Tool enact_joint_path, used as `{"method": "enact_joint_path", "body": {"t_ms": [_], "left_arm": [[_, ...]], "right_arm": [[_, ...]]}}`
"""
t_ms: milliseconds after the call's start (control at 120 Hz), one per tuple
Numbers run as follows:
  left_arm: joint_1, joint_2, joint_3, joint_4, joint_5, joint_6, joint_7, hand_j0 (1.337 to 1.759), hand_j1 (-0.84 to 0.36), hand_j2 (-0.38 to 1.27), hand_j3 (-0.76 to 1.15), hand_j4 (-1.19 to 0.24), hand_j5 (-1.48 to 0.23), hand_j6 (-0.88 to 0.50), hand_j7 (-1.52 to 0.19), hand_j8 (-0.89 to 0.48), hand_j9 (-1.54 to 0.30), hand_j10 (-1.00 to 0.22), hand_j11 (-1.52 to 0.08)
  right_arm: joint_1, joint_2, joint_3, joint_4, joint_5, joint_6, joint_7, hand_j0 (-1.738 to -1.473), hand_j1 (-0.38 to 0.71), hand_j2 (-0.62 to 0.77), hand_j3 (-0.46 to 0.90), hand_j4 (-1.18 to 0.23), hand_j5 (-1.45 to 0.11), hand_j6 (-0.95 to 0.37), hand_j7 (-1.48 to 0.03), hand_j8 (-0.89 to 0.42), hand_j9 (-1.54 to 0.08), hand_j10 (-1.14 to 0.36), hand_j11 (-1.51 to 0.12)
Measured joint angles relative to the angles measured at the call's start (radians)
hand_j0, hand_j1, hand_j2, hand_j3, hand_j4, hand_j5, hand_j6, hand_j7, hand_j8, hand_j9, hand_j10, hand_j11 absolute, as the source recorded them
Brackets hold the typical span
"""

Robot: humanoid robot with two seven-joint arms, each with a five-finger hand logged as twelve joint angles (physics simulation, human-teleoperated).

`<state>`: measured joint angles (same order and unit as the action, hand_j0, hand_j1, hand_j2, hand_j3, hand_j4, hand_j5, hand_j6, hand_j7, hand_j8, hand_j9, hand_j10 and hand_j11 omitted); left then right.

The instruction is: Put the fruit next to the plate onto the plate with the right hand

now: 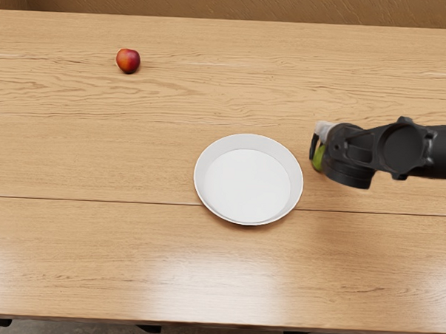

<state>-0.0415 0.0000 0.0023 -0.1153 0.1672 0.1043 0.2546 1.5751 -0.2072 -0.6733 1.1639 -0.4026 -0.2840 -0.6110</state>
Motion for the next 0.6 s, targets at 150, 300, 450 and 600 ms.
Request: {"method": "enact_joint_path", "body": {"t_ms": [150,300,450,600], "left_arm": [[-0.001,0.0,0.0,0.0,0.0,0.0,0.0,1.658,0.33,0.0,0.0,-0.02,-0.02,-0.02,-0.02,-0.02,-0.02,-0.02,-0.02],[0.0,0.0,0.0,0.0,0.0,0.0,0.0,1.658,0.33,0.0,0.0,-0.02,-0.02,-0.02,-0.02,-0.02,-0.02,-0.02,-0.02],[0.0,0.0,0.0,0.0,0.0,0.0,0.0,1.658,0.33,0.0,0.0,-0.02,-0.02,-0.02,-0.02,-0.02,-0.02,-0.02,-0.02],[0.0,0.0,-0.001,0.0,0.0,0.0,0.0,1.658,0.33,0.0,0.0,-0.02,-0.02,-0.02,-0.02,-0.02,-0.02,-0.02,-0.02]], "right_arm": [[0.042,-0.038,0.022,0.056,0.007,-0.021,0.0,-1.649,0.29,0.23,0.0,-0.81,-1.2,-0.33,-1.11,-0.27,-1.18,-0.65,-1.18],[0.11,-0.066,0.026,0.111,0.053,-0.027,0.001,-1.655,0.31,0.38,0.0,-0.82,-1.22,-0.34,-1.12,-0.32,-1.22,-0.73,-1.23],[0.172,-0.087,0.027,0.154,0.082,-0.027,0.002,-1.658,0.35,0.42,0.0,-0.81,-1.26,-0.32,-1.13,-0.28,-1.25,-0.76,-1.27],[0.239,-0.098,0.028,0.193,0.117,-0.026,0.002,-1.658,0.34,0.4,0.0,-0.8,-1.28,-0.31,-1.13,-0.26,-1.26,-0.78,-1.29]]}}
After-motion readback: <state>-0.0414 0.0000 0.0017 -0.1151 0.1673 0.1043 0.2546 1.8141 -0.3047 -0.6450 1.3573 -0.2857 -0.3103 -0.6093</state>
